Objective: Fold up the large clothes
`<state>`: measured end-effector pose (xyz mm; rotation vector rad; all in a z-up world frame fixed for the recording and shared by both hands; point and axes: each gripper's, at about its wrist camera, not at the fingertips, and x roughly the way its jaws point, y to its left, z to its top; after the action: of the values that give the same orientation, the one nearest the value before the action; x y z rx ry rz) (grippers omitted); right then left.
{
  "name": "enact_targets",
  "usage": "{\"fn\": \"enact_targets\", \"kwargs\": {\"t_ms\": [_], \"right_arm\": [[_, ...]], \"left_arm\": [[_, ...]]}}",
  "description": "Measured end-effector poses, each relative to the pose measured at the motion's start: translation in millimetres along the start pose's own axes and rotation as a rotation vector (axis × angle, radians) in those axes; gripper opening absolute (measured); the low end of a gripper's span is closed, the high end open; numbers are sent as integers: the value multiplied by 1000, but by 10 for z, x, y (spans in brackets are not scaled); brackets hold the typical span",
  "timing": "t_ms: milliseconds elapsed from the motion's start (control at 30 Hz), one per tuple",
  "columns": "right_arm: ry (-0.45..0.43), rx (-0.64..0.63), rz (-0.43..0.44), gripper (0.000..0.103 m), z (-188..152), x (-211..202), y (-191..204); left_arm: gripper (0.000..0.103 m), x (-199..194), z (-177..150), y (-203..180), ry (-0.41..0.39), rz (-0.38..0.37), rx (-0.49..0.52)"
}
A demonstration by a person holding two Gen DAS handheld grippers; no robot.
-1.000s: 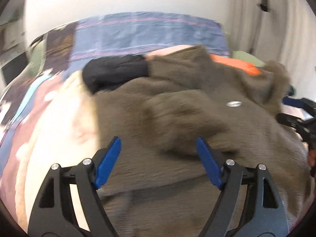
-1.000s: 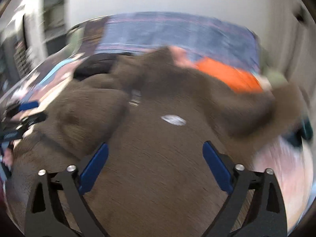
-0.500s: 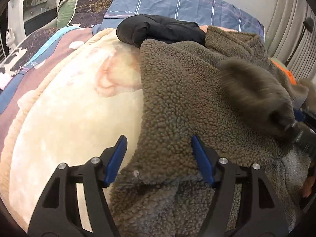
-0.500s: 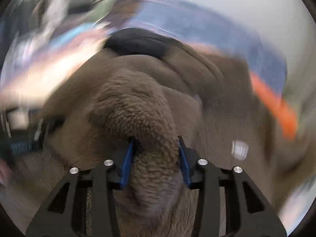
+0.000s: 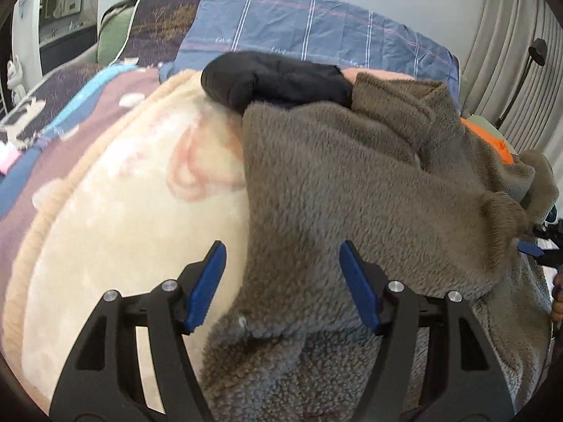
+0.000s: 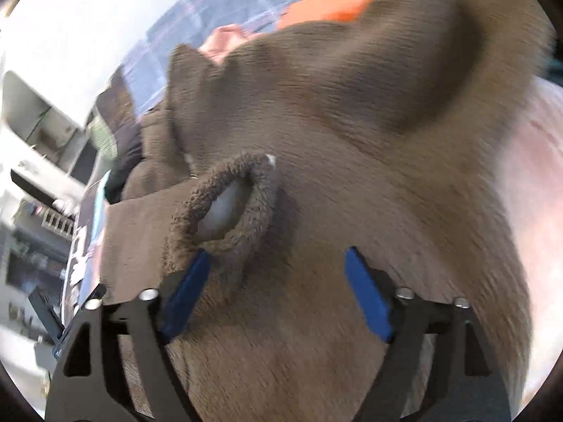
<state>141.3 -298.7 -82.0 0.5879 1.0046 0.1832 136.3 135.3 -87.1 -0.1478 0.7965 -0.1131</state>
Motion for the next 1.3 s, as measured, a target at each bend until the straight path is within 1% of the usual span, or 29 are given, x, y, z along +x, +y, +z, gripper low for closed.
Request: {"fn": "enact_targets", "kwargs": {"t_ms": [33, 100, 133, 200, 300, 367, 433, 467, 500, 533, 567, 600, 633, 700, 733, 800, 833, 867, 900, 933, 967, 1000, 1033, 1067, 1100, 1133, 1200, 1233, 1300], "right_arm": [[34, 34, 41, 88, 59, 63, -15], [84, 106, 72, 88, 65, 104, -48], [89, 143, 78, 88, 74, 77, -66], [46, 178, 98, 88, 29, -72, -118], [4, 129, 127, 90, 14, -279, -112], [31, 80, 124, 96, 43, -242, -31], [93, 51, 118, 96, 75, -38, 72], [128, 55, 109, 96, 100, 127, 112], [141, 70, 99, 96, 121, 223, 111], [146, 83, 80, 92, 165, 368, 134], [142, 63, 69, 58, 198, 455, 181], [145, 14, 43, 32, 232, 526, 276], [127, -42, 12, 27, 274, 533, 374], [-14, -172, 31, 26, 315, 288, 644], [-79, -244, 45, 26, 328, 169, 782], [-240, -386, 48, 26, 319, -95, 986], [-268, -410, 31, 26, 328, -111, 996], [-274, -427, -7, 29, 355, -51, 953], [-226, -421, -53, 31, 400, 119, 874], [-115, -392, -147, 42, 432, 407, 707], [-41, -367, -236, 44, 426, 591, 561], [17, -346, -282, 46, 392, 738, 411], [-21, -335, -244, 50, 364, 670, 348], [-65, -323, -244, 58, 349, 546, 345], [-99, -319, -266, 61, 343, 456, 379], [-151, -326, -285, 62, 326, 309, 412], [-255, -386, -259, 62, 280, 36, 578], [-282, -416, -227, 61, 249, -88, 681], [-272, -452, -141, 50, 213, -147, 802]], "left_arm": [[73, -6, 60, -28, -1, -8, 14], [74, 36, 161, -70, 9, 12, 36], [74, 67, 197, -76, 18, 19, 41], [74, 145, 256, -78, 40, 14, 45], [74, 325, 332, -68, 74, 12, 33], [74, 479, 389, -67, 101, 10, 25], [74, 641, 446, -90, 125, 10, 23], [65, 705, 464, -103, 131, 20, 30], [52, 776, 483, -124, 135, 32, 47], [45, 806, 492, -135, 135, 31, 55], [34, 811, 503, -139, 129, 29, 60], [25, 764, 521, -136, 109, 28, 60], [23, 682, 541, -131, 82, 21, 56], [20, 512, 572, -107, 19, 4, 45], [20, 410, 592, -94, -26, 13, 45], [20, 358, 598, -75, -70, 51, 51], [20, 396, 582, -55, -72, 62, 51], [22, 461, 562, -32, -57, 61, 45], [24, 569, 524, 1, -28, 62, 27], [26, 643, 498, 13, -5, 78, 19], [32, 727, 472, 36, 13, 105, 13], [38, 748, 458, 56, 14, 103, 1], [40, 728, 463, 75, 6, 101, -10], [48, 681, 475, 83, -7, 111, -17], [51, 611, 494, 90, -28, 134, -21], [51, 509, 525, 82, -62, 160, -17], [50, 288, 588, 16, -123, 173, -8], [50, 123, 646, -79, -171, 139, -4], [50, -12, 724, -255, -208, 81, 21]]}}
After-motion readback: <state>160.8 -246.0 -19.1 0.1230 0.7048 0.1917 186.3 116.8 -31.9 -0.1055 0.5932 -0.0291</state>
